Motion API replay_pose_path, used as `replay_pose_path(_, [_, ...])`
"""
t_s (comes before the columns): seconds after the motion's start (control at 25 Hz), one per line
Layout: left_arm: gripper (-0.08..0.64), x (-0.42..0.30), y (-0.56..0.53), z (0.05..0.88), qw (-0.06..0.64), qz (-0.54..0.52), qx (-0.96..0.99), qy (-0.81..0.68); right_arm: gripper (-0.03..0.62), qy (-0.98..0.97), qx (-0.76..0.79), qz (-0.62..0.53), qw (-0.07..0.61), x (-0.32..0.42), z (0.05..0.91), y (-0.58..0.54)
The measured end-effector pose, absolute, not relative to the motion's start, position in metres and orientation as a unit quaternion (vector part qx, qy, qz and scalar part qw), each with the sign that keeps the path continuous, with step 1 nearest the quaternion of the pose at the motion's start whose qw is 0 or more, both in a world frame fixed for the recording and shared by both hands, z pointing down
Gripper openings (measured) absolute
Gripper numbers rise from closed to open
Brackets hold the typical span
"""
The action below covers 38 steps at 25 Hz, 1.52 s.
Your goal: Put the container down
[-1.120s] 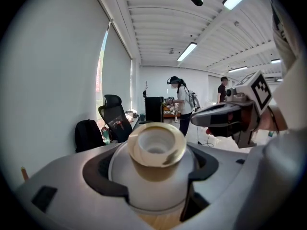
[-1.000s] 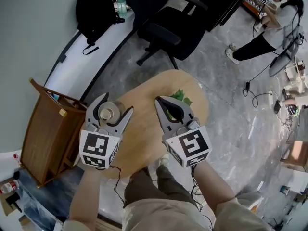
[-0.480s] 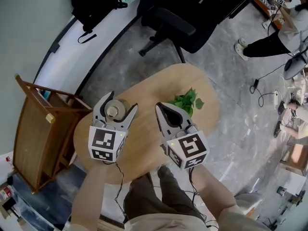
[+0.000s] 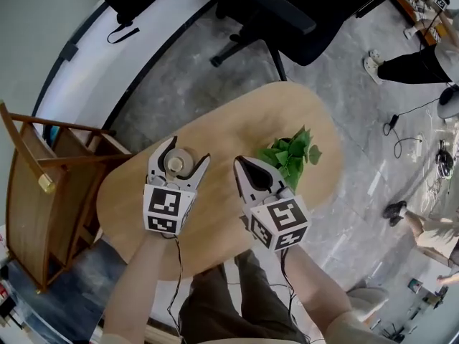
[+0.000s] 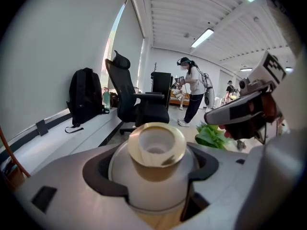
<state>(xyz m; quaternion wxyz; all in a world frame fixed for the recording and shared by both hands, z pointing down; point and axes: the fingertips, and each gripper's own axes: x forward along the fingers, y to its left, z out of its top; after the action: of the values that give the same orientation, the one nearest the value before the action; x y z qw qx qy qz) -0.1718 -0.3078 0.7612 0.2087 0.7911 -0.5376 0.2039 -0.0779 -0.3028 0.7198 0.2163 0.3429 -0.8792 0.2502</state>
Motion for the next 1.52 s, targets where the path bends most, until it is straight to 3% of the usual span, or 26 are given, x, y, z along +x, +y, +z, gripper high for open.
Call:
replay_pose_path(0.44, [0.339, -0.165, -0.308, 0.886, 0.249, 0.233, 0.781, -0.523, -0.003, -0.866, 0.324, 0.286, 0.253, -0.078, 0.813, -0.290])
replay_pose_path(0.76, [0.339, -0.172, -0.299, 0.920, 0.213, 0.267, 0.776, -0.529, -0.003, -0.868, 0.295, 0.286, 0.279, -0.089, 0.846, -0.275])
replay_pose_path(1.16, [0.341, -0.166, -0.295, 0.924, 0.186, 0.271, 0.783, -0.528, -0.003, -0.865, 0.298, 0.282, 0.290, -0.084, 0.853, -0.272])
replay_pose_path(1.52, [0.350, -0.166, -0.291, 0.863, 0.175, 0.266, 0.782, -0.535, -0.003, -0.872, 0.311, 0.263, 0.271, -0.077, 0.806, -0.279])
